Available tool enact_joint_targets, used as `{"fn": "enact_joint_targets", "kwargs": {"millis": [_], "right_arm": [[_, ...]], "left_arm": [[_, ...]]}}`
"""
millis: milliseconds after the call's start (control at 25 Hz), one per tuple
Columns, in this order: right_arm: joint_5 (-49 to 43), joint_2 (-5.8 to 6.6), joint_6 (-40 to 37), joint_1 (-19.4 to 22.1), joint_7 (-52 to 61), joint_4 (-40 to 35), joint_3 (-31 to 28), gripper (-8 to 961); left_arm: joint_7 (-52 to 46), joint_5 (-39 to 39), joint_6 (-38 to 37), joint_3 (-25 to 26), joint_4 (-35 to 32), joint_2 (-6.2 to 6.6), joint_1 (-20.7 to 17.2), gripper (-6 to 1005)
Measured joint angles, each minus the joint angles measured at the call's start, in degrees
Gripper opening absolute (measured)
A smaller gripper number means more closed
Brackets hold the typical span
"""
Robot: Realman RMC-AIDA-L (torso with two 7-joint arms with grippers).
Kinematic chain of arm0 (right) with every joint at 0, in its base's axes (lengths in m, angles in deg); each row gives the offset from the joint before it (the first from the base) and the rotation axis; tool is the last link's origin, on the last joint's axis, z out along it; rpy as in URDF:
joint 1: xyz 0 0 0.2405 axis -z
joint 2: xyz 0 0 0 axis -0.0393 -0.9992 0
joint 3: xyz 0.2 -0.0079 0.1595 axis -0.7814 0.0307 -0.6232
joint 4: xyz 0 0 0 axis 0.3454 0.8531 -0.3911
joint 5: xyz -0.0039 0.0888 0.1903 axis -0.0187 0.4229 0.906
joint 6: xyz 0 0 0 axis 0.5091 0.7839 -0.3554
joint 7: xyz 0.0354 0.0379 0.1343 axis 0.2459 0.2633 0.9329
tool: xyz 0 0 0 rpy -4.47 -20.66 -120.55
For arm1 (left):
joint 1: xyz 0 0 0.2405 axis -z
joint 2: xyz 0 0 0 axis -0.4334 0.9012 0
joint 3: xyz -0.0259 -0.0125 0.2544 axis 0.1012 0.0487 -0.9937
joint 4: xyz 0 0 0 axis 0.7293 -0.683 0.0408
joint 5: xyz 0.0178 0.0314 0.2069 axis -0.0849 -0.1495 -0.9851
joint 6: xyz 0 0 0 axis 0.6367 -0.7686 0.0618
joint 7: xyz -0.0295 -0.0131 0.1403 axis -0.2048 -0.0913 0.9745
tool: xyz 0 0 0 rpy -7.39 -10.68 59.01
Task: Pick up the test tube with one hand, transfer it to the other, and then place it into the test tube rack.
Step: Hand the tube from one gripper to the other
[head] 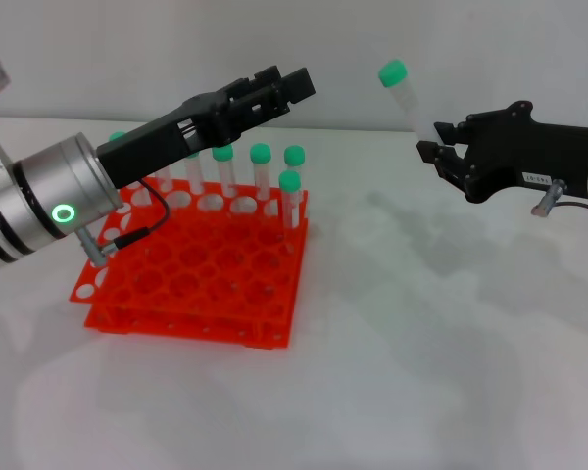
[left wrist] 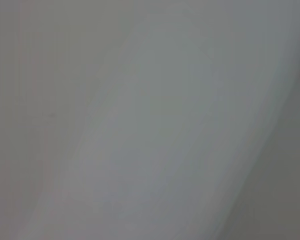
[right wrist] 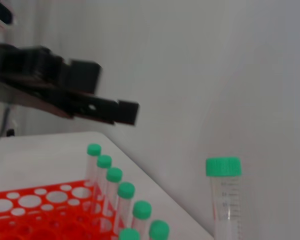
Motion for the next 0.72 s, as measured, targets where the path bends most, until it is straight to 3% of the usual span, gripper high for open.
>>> {"fn": "enact_joint_targets", "kwargs": {"millis": [360, 720], "right_arm": [[2.26, 0.06, 2.13, 0.67, -2.29, -2.91, 1.56, 252], [1.89, 0.00, 2.35, 0.22, -1.11, -5.17, 4.40, 264]], "left_arm": [[-2.12, -2.35, 5.64, -0.18, -2.97, -0.57, 0.27, 888], [-2.08, -5.50, 6.69, 0.01, -3.75, -0.74, 1.06, 879]]}}
